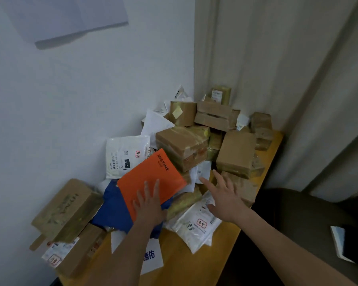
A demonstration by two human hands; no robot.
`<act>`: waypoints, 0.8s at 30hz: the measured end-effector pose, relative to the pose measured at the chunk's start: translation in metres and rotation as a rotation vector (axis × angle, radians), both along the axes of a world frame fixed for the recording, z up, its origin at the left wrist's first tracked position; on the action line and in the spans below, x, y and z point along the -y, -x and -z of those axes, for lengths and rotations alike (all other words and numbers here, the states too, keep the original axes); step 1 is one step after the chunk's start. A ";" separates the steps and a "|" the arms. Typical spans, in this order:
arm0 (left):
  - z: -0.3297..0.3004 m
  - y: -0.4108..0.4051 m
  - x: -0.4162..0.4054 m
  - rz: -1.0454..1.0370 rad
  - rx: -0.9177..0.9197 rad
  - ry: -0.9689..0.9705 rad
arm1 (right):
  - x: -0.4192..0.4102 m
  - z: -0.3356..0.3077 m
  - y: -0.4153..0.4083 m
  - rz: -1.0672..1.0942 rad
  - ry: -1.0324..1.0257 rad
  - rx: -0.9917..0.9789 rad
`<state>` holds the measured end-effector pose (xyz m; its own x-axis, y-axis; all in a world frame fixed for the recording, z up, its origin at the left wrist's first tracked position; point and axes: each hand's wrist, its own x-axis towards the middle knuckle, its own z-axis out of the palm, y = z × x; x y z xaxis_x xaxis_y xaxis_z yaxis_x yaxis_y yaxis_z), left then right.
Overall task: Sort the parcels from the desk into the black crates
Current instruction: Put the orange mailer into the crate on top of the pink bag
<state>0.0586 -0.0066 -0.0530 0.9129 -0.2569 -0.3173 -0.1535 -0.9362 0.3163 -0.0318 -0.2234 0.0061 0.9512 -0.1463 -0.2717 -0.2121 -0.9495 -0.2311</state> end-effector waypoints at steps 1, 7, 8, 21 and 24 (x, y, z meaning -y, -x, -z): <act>0.005 -0.004 0.002 -0.013 0.027 0.001 | 0.001 0.002 -0.005 -0.014 0.004 0.005; 0.017 -0.013 0.010 -0.059 0.111 0.023 | 0.023 0.013 -0.034 -0.092 -0.039 -0.019; 0.016 -0.013 0.010 -0.063 0.111 0.033 | 0.026 0.012 -0.038 -0.102 -0.048 -0.023; -0.060 -0.027 -0.025 -0.165 0.352 0.395 | 0.032 -0.023 -0.103 -0.233 -0.188 0.023; -0.096 -0.025 -0.033 -0.318 0.402 0.518 | 0.023 -0.033 -0.109 -0.230 -0.301 0.031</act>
<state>0.0839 0.0266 0.0429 0.9888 0.0142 0.1487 -0.0963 -0.7005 0.7071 0.0776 -0.2465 0.0389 0.9582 0.1546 -0.2406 0.0106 -0.8599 -0.5104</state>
